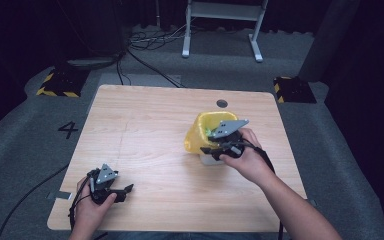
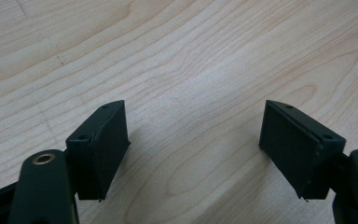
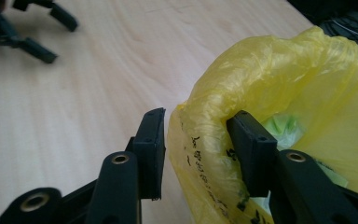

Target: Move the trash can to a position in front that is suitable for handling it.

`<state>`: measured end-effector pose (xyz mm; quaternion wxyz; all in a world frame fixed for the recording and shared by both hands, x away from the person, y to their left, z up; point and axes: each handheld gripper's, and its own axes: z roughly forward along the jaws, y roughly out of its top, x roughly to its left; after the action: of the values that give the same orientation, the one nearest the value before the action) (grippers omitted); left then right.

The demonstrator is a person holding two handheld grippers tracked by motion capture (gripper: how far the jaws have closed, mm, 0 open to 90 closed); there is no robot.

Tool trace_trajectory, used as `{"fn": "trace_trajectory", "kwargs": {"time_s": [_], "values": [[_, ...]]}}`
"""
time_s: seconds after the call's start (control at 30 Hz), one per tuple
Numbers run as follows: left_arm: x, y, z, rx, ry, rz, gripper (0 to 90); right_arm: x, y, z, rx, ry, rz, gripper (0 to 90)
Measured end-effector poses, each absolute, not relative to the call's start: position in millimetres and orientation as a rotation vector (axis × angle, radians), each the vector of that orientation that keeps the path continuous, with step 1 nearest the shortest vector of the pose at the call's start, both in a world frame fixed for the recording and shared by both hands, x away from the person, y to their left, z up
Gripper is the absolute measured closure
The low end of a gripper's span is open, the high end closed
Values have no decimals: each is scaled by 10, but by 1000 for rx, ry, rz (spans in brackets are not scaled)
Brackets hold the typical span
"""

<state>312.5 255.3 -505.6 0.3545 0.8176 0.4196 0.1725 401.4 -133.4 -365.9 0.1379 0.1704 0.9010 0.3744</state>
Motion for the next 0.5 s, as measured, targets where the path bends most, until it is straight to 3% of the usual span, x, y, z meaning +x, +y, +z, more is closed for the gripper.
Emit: {"fn": "trace_trajectory", "kwargs": {"time_s": [0.07, 0.23, 0.5], "values": [[3127, 2555, -5055, 2116, 1081, 448, 234, 3878, -1230, -3649, 465, 2634, 1085, 567], [3132, 2552, -5055, 2114, 1084, 447, 228, 3517, -933, -3693, 438, 2645, 1115, 387], [3135, 2550, -5055, 2117, 1082, 448, 225, 3157, -648, -3708, 366, 2671, 1161, 305]]}}
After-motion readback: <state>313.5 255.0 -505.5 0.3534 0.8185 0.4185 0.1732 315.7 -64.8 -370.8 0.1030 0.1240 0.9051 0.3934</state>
